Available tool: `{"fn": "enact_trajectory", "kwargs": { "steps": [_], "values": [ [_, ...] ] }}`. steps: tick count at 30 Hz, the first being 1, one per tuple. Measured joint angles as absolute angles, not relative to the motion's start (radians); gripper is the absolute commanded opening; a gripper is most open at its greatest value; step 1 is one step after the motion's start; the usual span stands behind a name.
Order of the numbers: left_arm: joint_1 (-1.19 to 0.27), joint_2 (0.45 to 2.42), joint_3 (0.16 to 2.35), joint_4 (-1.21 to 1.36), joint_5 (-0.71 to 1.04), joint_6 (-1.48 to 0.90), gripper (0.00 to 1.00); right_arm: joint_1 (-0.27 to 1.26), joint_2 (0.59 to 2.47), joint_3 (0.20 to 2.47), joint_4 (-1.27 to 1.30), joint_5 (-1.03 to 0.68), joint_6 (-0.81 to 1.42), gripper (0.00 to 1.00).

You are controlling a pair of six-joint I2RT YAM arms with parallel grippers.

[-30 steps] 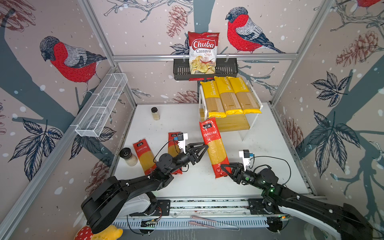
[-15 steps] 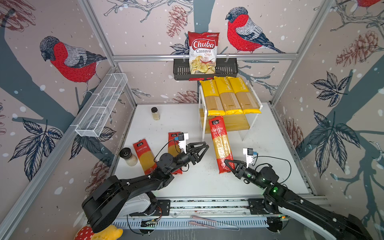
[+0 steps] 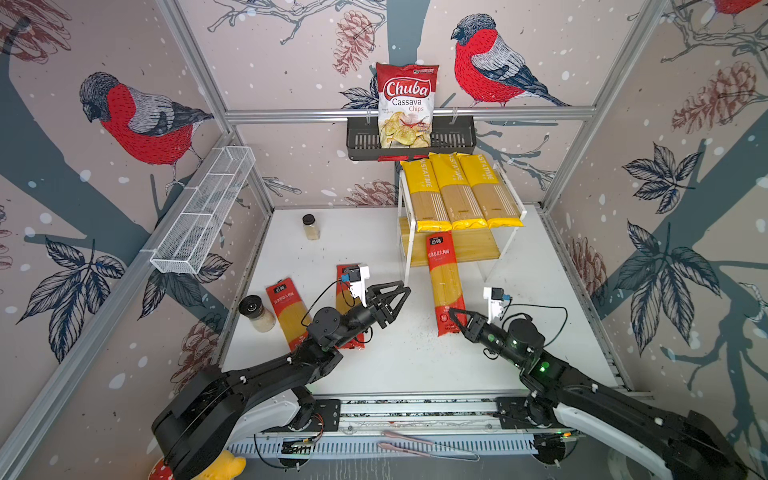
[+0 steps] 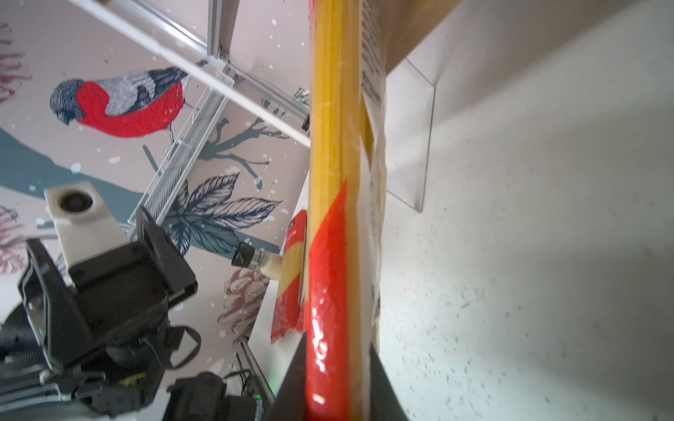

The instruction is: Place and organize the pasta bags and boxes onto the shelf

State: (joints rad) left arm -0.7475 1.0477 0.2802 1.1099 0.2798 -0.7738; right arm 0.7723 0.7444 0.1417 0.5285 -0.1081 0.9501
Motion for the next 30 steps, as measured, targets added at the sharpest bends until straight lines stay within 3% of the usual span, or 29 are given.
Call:
{"fn": "enact_trajectory", "kwargs": {
  "steps": [7,15,23,30],
  "values": [
    [-0.728,0.930,0.274,0.945,0.233,-0.715,0.54,0.729,0.970,0.330,0.530,-0.134,1.020,0.01],
    [-0.725,0.905,0.244,0.890,0.210,-0.708,0.54,0.692,1.233,0.501,0.610,-0.230,1.091,0.10],
    [-0.723,0.908,0.233,0.887,0.207,-0.729,0.54,0.632,1.388,0.566,0.692,-0.295,1.132,0.42],
    [-0.723,0.922,0.229,0.899,0.207,-0.735,0.54,0.628,1.372,0.522,0.710,-0.303,1.156,0.57]
  ]
}}
